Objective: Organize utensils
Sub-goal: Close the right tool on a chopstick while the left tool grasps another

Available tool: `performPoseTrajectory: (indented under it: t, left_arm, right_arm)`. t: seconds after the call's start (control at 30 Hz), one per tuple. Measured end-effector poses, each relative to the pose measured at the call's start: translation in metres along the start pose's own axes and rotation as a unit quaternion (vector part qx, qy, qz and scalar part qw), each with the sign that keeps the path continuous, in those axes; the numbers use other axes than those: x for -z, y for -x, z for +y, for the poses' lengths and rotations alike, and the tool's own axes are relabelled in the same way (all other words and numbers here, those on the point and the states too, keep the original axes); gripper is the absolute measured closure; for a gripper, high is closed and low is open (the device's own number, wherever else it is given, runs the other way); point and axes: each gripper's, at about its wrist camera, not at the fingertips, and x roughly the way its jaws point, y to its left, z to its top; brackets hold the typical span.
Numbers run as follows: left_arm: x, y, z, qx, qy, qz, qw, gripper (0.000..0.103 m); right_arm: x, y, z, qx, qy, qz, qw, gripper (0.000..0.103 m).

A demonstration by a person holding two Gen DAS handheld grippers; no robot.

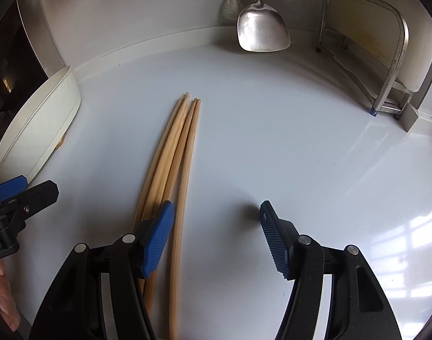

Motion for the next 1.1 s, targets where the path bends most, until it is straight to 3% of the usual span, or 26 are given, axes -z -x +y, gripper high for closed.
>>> performPoseTrajectory:
  t: [0.2, 0.73, 1.1]
  left_arm:
    - [0.001, -0.007, -0.013, 0.006, -0.008, 0.005, 0.9999, 0.009]
    - [0.002, -0.028, -0.04, 0.034, -0.036, 0.025, 0.9985, 0.009]
    - [0.006, -0.039, -0.051, 0.044, -0.043, 0.044, 0.9971, 0.008]
  right_arm:
    - [0.001, -0.002, 0.004, 0.019, 0.028, -0.005, 0.999, 0.043]
    - [0.0, -0.001, -0.034, 0.032, 0.002, -0.016, 0.999, 0.043]
    - [0.002, 0.003, -0.049, 0.014, -0.016, -0.02, 1.0, 0.043]
